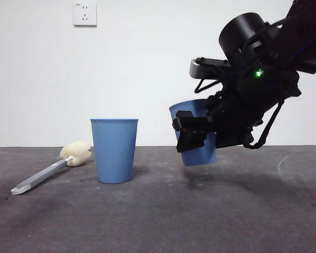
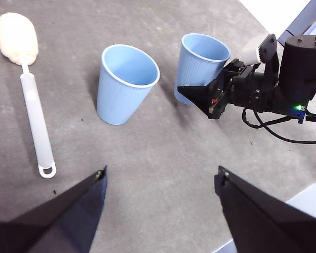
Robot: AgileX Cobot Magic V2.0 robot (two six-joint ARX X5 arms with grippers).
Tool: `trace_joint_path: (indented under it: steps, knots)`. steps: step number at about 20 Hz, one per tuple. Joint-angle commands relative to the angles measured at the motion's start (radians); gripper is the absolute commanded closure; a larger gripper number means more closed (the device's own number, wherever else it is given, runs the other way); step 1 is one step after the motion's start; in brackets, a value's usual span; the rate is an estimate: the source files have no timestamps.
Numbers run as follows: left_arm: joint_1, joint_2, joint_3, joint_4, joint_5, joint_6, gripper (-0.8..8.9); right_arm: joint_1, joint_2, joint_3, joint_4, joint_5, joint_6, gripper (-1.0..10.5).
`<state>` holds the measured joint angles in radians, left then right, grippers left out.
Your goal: Pick up the cup brush,pick up the cup,insert the brush into the cup,clean the cup,put the cup brush back,put the cup back to the fixed position on the table
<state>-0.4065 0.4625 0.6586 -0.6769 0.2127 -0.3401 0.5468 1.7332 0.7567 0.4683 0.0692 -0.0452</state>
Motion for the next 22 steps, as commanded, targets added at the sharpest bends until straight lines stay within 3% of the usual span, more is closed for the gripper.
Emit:
trace_joint_path:
  steps: [1,17,19,22]
  knots:
    - [0.002,0.0,0.0,0.003,-0.004,0.029,4.69,-0.019,0.034,-0.01,0.024,-0.021,-0.004,9.6]
    - [0.002,0.02,0.0,-0.018,-0.03,0.038,4.7,-0.031,0.084,-0.076,0.045,-0.074,0.019,9.5]
    - [0.002,0.02,0.0,-0.018,-0.029,0.038,4.7,-0.031,0.084,-0.076,0.024,-0.08,0.019,8.9]
    - [0.002,0.02,0.0,-0.018,-0.03,0.038,4.69,-0.03,0.084,-0.076,-0.005,-0.081,0.02,6.7]
